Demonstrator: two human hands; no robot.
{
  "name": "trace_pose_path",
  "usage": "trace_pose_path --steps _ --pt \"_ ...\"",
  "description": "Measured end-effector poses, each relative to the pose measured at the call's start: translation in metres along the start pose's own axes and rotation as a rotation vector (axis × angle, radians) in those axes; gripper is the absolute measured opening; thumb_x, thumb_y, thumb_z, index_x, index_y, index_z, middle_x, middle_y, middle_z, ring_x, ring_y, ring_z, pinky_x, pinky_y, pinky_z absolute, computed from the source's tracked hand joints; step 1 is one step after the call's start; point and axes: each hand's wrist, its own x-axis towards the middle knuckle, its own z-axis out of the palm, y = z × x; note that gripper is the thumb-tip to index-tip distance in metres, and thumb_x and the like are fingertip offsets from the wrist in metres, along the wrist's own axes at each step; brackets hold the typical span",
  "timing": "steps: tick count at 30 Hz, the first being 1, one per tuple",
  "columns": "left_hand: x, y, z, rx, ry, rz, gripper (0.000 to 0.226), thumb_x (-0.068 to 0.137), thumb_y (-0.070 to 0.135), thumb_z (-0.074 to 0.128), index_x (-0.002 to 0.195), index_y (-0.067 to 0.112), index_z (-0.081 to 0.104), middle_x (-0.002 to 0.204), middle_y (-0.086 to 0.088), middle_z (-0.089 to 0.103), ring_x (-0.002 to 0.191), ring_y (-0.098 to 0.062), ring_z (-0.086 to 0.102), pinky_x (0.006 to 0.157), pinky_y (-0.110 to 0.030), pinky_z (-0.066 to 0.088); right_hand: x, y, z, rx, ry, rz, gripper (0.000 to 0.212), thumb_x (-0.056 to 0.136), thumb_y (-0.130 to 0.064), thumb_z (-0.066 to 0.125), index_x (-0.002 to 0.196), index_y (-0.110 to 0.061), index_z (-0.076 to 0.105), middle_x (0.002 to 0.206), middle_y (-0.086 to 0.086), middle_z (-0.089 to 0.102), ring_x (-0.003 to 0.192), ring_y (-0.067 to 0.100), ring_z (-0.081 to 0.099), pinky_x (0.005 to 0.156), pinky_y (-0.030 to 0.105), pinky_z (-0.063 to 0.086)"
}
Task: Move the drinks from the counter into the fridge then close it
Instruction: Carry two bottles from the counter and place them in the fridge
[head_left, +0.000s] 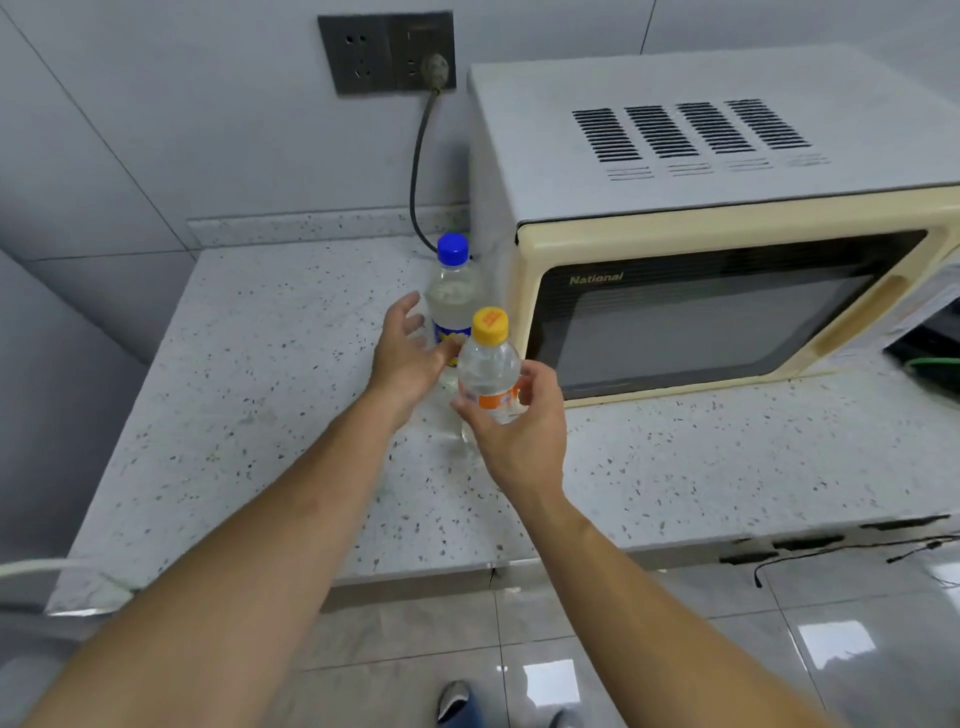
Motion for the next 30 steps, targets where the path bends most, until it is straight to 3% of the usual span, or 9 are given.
trace_pose_path --steps 3,7,9,12,16,18,21,25,30 --pt "0.014 0.001 0.007 0.038 -0.113 0.052 0.077 0.073 0.024 0.084 0.137 0.034 0.041 0.118 0.018 0.054 0.104 -0.003 0.056 0.073 -0.016 0.046 0.002 0.001 -0.001 -0.013 -0.003 0.004 0.061 0.066 -0.052 0.084 0.113 -0.036 0.049 0.105 -0.017 0.06 0.095 -0.001 0.059 0.071 0.009 0.045" --pt "0.019 -0.006 0.014 0.05 -0.049 0.018 0.069 0.071 0.034 0.084 0.13 0.028 0.049 0.12 0.008 0.058 0.105 -0.01 0.058 0.079 -0.026 0.05 -0.007 0.007 -0.013 0.053 -0.052 -0.017 0.053 0.069 -0.047 0.082 0.11 -0.037 0.049 0.101 -0.021 0.063 0.096 -0.007 0.059 0.07 0.005 0.046" --pt "0.013 -0.013 0.014 0.043 -0.019 0.029 0.06 0.074 0.035 0.082 0.125 0.032 0.05 0.119 0.01 0.06 0.108 -0.011 0.059 0.085 -0.027 0.05 -0.013 0.013 -0.022 0.083 -0.084 -0.014 0.052 0.072 -0.042 0.083 0.11 -0.037 0.048 0.105 -0.022 0.062 0.101 -0.002 0.06 0.074 0.011 0.05" --pt "-0.012 -0.022 0.011 0.051 0.002 0.106 0.048 0.075 0.034 0.08 0.105 0.052 0.047 0.107 0.025 0.06 0.103 0.003 0.059 0.072 -0.014 0.045 -0.024 0.02 -0.036 0.136 -0.067 -0.01 0.053 0.073 -0.042 0.084 0.113 -0.04 0.048 0.11 -0.02 0.062 0.105 0.006 0.061 0.081 0.022 0.053" --pt "-0.047 -0.028 0.003 0.007 0.128 0.123 0.045 0.071 0.04 0.076 0.102 0.056 0.047 0.097 0.029 0.063 0.089 0.011 0.061 0.064 -0.01 0.044 -0.03 0.024 -0.055 0.182 -0.014 0.003 0.05 0.073 -0.042 0.084 0.111 -0.036 0.052 0.107 -0.014 0.064 0.103 0.012 0.064 0.085 0.035 0.057" --pt "-0.064 -0.033 -0.002 -0.073 0.177 0.111 0.04 0.068 0.046 0.073 0.098 0.056 0.049 0.093 0.037 0.063 0.085 0.017 0.061 0.06 -0.003 0.044 -0.03 0.027 -0.065 0.189 0.016 -0.006 0.049 0.072 -0.038 0.085 0.109 -0.036 0.054 0.106 -0.013 0.065 0.101 0.013 0.064 0.084 0.032 0.057" --pt "-0.09 -0.047 -0.006 -0.085 0.188 0.162 0.037 0.066 0.05 0.072 0.095 0.051 0.049 0.093 0.029 0.064 0.087 0.006 0.065 0.06 -0.005 0.047 -0.028 0.031 -0.077 0.16 0.031 -0.054 0.052 0.072 -0.035 0.086 0.112 -0.038 0.053 0.106 -0.017 0.064 0.097 0.01 0.066 0.078 0.017 0.053" --pt "-0.103 -0.051 0.002 0.056 0.027 0.247 0.063 0.069 0.041 0.081 0.115 0.048 0.04 0.103 0.029 0.056 0.093 0.005 0.061 0.066 -0.008 0.051 -0.024 0.036 -0.078 0.127 -0.08 -0.002 0.067 0.07 -0.04 0.085 0.122 -0.046 0.043 0.112 -0.029 0.057 0.105 -0.001 0.061 0.076 0.008 0.051" --pt "-0.102 -0.054 0.015 0.195 -0.065 0.199 0.061 0.063 0.045 0.085 0.104 0.061 0.044 0.1 0.033 0.059 0.091 0.012 0.059 0.06 -0.01 0.048 -0.014 0.043 -0.074 0.058 -0.083 0.104 0.068 0.075 -0.031 0.085 0.127 -0.032 0.041 0.114 -0.013 0.06 0.1 0.006 0.065 0.073 0.005 0.051"
